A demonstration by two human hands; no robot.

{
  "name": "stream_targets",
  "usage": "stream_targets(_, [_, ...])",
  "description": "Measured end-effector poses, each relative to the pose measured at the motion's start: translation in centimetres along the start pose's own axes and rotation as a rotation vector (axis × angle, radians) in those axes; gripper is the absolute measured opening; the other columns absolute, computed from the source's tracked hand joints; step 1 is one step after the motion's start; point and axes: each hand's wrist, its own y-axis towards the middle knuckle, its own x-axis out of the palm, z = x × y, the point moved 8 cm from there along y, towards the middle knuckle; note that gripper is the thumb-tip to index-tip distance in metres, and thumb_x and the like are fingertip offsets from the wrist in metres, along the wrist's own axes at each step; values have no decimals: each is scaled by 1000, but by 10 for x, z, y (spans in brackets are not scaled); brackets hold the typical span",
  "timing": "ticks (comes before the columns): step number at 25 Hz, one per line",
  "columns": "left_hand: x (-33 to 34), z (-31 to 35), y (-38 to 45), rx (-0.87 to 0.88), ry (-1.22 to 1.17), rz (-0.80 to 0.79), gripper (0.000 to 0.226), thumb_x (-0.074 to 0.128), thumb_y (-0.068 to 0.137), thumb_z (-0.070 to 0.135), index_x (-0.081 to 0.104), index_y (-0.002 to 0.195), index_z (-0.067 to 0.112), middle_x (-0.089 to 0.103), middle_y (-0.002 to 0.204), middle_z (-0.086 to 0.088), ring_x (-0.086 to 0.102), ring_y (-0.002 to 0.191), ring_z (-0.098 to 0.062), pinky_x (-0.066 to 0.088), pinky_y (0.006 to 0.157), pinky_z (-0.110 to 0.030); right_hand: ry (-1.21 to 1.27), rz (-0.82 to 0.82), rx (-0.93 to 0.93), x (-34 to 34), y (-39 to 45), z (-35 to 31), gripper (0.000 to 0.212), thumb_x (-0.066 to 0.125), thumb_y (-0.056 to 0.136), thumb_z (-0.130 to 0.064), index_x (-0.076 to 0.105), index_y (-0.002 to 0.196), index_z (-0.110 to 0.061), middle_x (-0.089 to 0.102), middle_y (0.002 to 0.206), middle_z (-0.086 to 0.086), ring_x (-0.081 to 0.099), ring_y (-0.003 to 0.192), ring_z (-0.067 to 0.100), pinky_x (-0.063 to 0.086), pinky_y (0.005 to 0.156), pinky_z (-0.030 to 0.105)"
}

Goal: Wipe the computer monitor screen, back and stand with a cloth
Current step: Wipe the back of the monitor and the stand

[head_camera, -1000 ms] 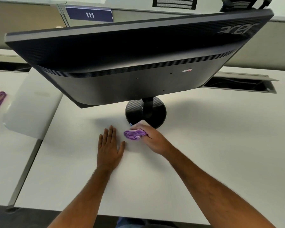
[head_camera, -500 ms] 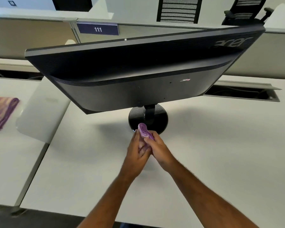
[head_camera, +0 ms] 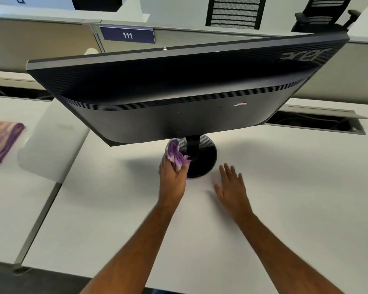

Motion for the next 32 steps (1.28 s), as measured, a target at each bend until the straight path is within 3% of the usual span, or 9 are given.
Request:
stream_targets(4, [35, 22, 8, -24, -35, -36, 71, 60, 90, 71, 36, 152, 46, 55, 144, 0, 58, 131, -32, 54, 105, -56, -208, -76, 43, 30, -14, 25, 82, 10, 103, -63, 5, 164, -8, 2, 172, 12, 0, 159, 29, 4, 128, 52])
stream_targets(7, [58, 14, 16, -94, -53, -56, 85, 55, 84, 82, 29, 156, 46, 51, 149, 4, 57, 134, -27, 58, 101, -53, -241, -71, 42, 30, -15, 22, 79, 12, 105, -62, 2, 164, -9, 0, 172, 12, -1, 159, 28, 6, 128, 52])
stream_targets(9, [63, 21, 13, -71, -59, -34, 77, 57, 93, 68, 27, 158, 40, 49, 151, 4, 55, 136, -22, 60, 98, -46, -237, -58, 41, 28, -16, 22, 78, 15, 106, -61, 1, 164, -10, -2, 172, 10, -2, 159, 27, 7, 128, 52])
stream_targets(13, [64, 3, 13, -172, -85, -75, 51, 59, 105, 35, 42, 152, 22, 60, 132, -3, 67, 115, -22, 57, 64, -14, -247, -61, 50, 28, -17, 23, 78, 19, 107, -60, 0, 164, -11, -2, 172, 9, -5, 159, 25, 7, 128, 52])
stream_targets(20, [56, 13, 26, -186, -32, -42, 31, 59, 106, 26, 52, 135, 16, 62, 116, -3, 68, 90, -13, 49, 53, -8, -243, -49, 51, 28, -17, 25, 77, 20, 107, -60, -1, 164, -12, -3, 172, 8, -5, 159, 24, 8, 128, 51])
stream_targets(24, [53, -7, 45, -242, 99, -123, 23, 58, 103, 23, 60, 125, 18, 69, 111, -5, 72, 102, -26, 58, 72, -23, -232, -46, 48, 28, -18, 24, 77, 20, 107, -59, 0, 164, -12, -2, 172, 8, -5, 159, 24, 8, 128, 51])
stream_targets(29, [50, 13, 44, -177, 53, -4, 29, 58, 102, 28, 57, 130, 19, 65, 120, -5, 67, 103, -20, 54, 59, -11, -225, -44, 51, 28, -17, 25, 78, 22, 107, -59, 1, 164, -11, -1, 172, 8, -3, 159, 24, 8, 128, 51])
stream_targets(31, [51, 5, 49, -149, 200, -40, 40, 56, 98, 32, 57, 135, 17, 59, 132, -9, 59, 119, -30, 62, 87, -34, -220, -46, 50, 28, -16, 25, 77, 22, 107, -59, 0, 164, -12, -2, 172, 8, -5, 159, 24, 7, 128, 51])
stream_targets(32, [49, 1, 51, -156, 319, -72, 42, 57, 98, 31, 57, 137, 15, 54, 139, -9, 52, 127, -33, 54, 103, -47, -216, -48, 52, 28, -17, 25, 77, 21, 107, -59, -1, 164, -12, -3, 172, 8, -6, 159, 23, 7, 128, 51])
